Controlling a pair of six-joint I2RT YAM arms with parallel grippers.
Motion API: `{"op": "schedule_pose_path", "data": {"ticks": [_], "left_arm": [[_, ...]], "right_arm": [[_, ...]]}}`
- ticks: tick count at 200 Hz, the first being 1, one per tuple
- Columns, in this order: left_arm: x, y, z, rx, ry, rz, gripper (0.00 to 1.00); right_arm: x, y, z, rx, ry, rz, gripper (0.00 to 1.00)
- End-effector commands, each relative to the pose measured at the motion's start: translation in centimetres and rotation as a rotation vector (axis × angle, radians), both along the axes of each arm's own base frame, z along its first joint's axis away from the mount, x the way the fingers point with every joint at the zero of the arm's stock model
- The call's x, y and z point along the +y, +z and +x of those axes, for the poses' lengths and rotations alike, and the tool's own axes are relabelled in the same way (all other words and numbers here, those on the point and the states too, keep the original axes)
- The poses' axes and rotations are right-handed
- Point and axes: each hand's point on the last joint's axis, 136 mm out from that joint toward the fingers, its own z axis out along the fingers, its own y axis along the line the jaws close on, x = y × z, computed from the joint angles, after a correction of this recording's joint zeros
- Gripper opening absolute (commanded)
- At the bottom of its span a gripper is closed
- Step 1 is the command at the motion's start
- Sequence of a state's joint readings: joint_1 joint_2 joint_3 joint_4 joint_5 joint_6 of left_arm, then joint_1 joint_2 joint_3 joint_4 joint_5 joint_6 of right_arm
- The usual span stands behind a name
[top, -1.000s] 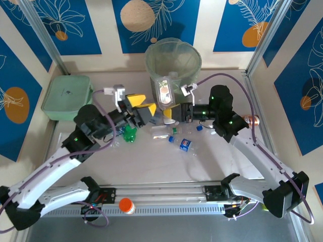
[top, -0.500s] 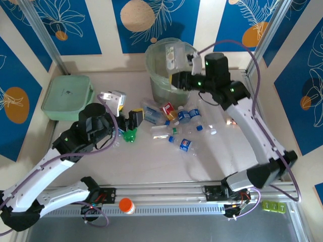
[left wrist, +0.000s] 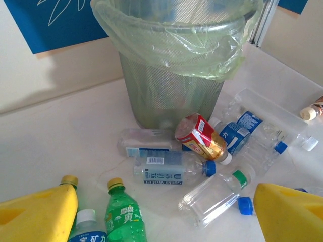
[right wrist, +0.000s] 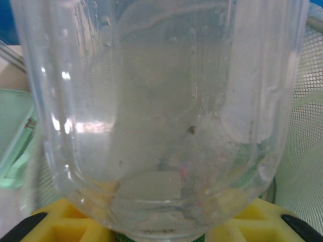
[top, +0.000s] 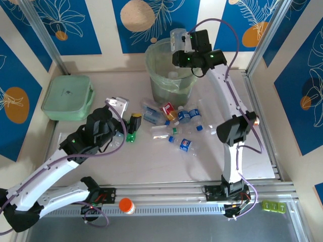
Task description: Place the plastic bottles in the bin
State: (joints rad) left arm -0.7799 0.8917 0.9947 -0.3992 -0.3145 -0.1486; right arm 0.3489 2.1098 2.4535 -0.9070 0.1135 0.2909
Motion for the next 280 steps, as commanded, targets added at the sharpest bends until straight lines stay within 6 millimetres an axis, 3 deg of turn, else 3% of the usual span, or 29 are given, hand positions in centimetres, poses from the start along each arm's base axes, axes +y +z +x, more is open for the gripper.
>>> {"op": "schedule_pose_path", "data": {"ticks": [1,47,104,128,148,193,225,257,280], "left_arm": [[-0.5,0.0,0.3,-0.032,-0.022,0.000,0.90],[-0.8,-1.1,0.4,-0.017,-0.031,0.003,0.91],[-0.8,-1.4,0.5,-0.020,-0.030,0.006,0.91],[-0.5,-1.4,0.5,-0.031,-0.020,0.009,0.92],[-0.3,-1.2,0.4,-0.043,-0.014,0.005,0.94],[-0.1,-1.3,0.6,-0.051,-0.006,0.017,0.95],[-0.1,-1.2,0.6,-0.053,-0.002,0.019,0.95],[0.5,-1.1,0.9,-0.066,0.032,0.024,0.95],[1.1,-1.0,1.1,-0.073,0.069,0.024,0.95]], "right_arm": [[0.1,-1.6,0.5,0.038,0.003,-0.059,0.18],[0.8,-6.0,2.4,0.102,0.001,-0.095,0.18],[2.0,-10.6,2.9,0.157,0.046,-0.171,0.19],[2.3,-12.0,2.8,0.184,0.051,-0.181,0.27],[2.6,-12.5,2.7,0.191,0.060,-0.187,0.41],[3.0,-12.1,2.5,0.183,0.068,-0.192,0.62],[2.7,-10.9,2.3,0.161,0.062,-0.191,0.66],[2.3,-7.4,2.0,0.093,0.053,-0.174,0.67],[2.1,-3.4,1.3,0.015,0.047,-0.148,0.70]]}}
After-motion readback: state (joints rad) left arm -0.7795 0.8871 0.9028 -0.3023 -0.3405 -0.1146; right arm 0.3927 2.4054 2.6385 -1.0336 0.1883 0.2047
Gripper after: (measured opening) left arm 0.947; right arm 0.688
